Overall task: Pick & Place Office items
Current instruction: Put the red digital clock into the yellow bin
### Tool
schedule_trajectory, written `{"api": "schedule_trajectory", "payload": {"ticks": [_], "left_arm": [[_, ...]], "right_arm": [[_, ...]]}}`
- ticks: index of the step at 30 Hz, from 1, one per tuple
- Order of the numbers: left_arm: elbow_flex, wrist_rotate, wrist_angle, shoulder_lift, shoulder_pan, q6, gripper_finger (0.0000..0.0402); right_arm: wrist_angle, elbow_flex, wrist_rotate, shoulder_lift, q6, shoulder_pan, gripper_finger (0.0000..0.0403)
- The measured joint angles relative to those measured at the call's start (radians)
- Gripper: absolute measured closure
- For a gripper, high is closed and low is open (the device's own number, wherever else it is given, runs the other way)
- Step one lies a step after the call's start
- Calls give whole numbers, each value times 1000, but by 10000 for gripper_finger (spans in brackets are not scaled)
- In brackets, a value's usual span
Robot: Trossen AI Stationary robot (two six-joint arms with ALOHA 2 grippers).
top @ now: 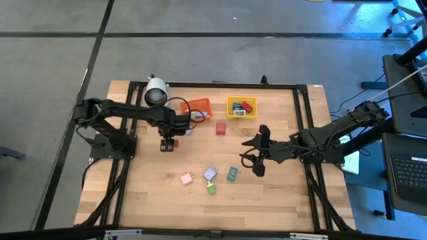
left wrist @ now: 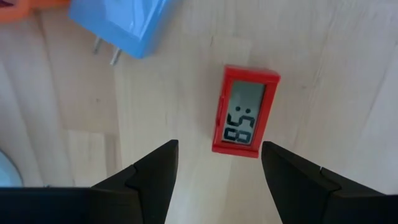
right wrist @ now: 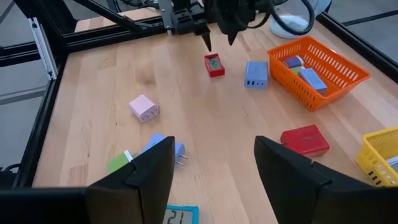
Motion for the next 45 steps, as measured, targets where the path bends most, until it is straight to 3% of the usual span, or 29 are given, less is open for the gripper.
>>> {"api": "schedule_trajectory", "payload": {"ticks": [21, 45], "left_arm": [[-79, 78, 128, 0, -33, -34, 176], [-79, 42, 174, 83, -40, -28, 165]], "right_arm": [[0, 0, 0, 0, 6, 0, 179], [16, 0, -37, 0, 7, 0, 179]]}}
